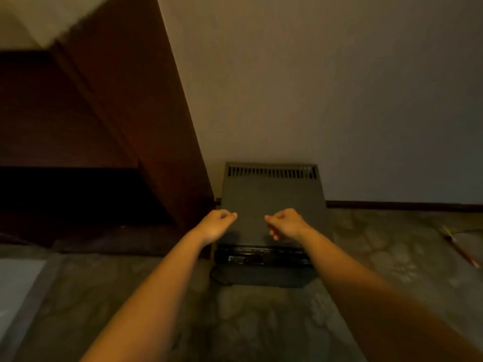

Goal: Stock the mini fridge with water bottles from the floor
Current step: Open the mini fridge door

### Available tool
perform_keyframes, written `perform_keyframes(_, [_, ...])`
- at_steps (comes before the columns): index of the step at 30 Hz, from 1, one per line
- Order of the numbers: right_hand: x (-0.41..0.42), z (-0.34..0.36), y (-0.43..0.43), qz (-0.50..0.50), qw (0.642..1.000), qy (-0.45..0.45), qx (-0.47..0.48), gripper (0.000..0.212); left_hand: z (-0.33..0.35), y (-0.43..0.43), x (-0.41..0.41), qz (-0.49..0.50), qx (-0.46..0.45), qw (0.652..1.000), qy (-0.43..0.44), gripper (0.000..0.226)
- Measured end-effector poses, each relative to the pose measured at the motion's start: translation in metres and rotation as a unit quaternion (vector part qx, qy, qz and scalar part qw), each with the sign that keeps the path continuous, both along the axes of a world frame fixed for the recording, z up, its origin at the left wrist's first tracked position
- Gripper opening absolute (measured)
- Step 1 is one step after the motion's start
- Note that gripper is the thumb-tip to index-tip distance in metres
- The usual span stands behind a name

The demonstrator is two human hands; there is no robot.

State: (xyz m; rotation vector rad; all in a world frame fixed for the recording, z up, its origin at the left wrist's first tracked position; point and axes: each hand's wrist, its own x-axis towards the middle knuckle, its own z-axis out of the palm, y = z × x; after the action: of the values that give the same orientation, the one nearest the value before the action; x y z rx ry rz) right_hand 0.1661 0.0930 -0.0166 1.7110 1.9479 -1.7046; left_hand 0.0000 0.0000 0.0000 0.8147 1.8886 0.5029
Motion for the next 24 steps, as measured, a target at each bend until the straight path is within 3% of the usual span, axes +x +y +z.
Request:
perform_keyframes(5, [0.004, -0.085, -0.023, -0.021, 0.994, -0.074, -0.081, 0.034, -0.095, -0.025, -0.003, 0.033, -0.038, 0.999, -0.005, 0.028])
perform_keyframes(13, [-0.013, -0.195, -0.058, -0.078, 0.983, -0.118, -0.120, 0.040, -0.198, -0.043, -0.005, 0.147, -0.012, 0.989, -0.023, 0.061])
perform_keyframes(17, [-0.030, -0.224, -0.057, -0.151, 0.970, -0.113, -0.151, 0.057, -0.224, -0.037, 0.000, 0.123, -0.017, 0.992, 0.027, 0.064])
perform_keyframes(21, [-0.032, -0.247, -0.060, -0.234, 0.956, -0.112, -0.139, 0.052, -0.245, -0.038, 0.011, 0.075, -0.016, 0.992, 0.103, 0.082])
perform_keyframes(24, [-0.024, -0.259, -0.063, -0.261, 0.949, -0.110, -0.140, 0.057, -0.252, -0.041, 0.019, 0.091, 0.004, 0.987, 0.133, 0.084])
